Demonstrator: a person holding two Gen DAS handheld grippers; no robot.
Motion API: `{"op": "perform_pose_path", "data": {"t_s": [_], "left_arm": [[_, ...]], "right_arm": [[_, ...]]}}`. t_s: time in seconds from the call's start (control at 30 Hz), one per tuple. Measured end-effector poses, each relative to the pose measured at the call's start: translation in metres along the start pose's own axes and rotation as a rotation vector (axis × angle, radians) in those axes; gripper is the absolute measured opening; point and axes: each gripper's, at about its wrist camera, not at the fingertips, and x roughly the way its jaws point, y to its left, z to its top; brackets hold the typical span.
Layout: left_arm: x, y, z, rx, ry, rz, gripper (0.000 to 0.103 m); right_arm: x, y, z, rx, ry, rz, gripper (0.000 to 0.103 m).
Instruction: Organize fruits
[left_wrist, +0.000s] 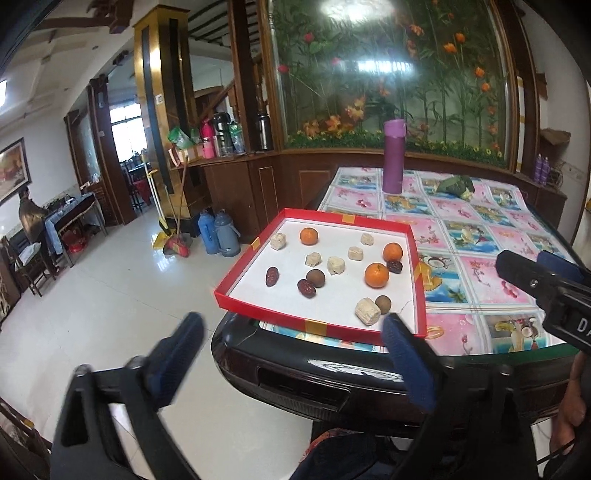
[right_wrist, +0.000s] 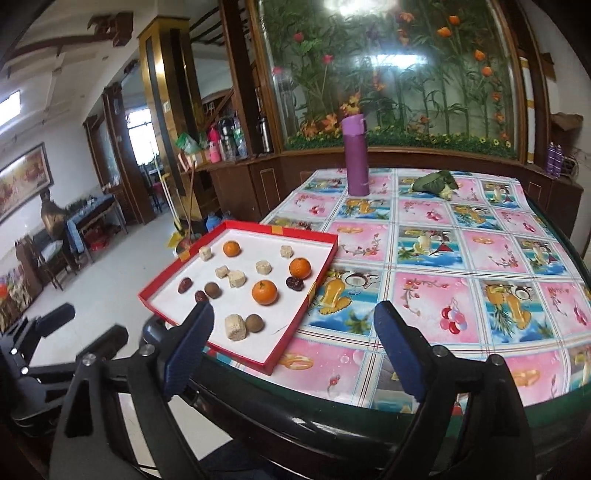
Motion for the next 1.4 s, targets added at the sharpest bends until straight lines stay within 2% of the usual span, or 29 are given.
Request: {"op": "perform_pose_path", "data": {"t_s": [0.03,0.13,0.2,0.53,0.73,0.97,1.4], "left_arm": [[-0.004,0.000,0.000,-0.015,-0.021,-0.007,0.103],[-0.013,0.000,0.004,-0.011,-0.094,-0.034,0.103],[-0.012,-0.001,0.009,-0.012,-0.108,-0.003,0.103],[-0.011,0.009,0.007,-0.030,-0.106,0.047,0.103],[-0.009,0.024,0.005,-0.079,-0.100,0.069,0.103],[-0.002,0.030,0.000,-0.088,-0.088,0.098,0.103],[0.000,0.035,-0.006,-0.095,-0.065,0.108,0.103]], "right_arm": [[-0.006,-0.001,-0.001,0.005,-0.024,-0.002,0.097],[-0.017,-0.002,0.000,-0.005,-0.092,-0.007,0.101],[-0.016,-0.001,0.002,-0.010,-0.114,-0.011,0.102],[-0.007,0.000,-0.006,0.035,-0.107,-0.009,0.103],[-0.012,0.008,-0.013,0.020,-0.135,-0.015,0.103],[-0.010,0.013,-0.019,0.012,-0.121,-0.005,0.103],[-0.009,0.022,-0.025,-0.007,-0.107,0.005,0.103]]}}
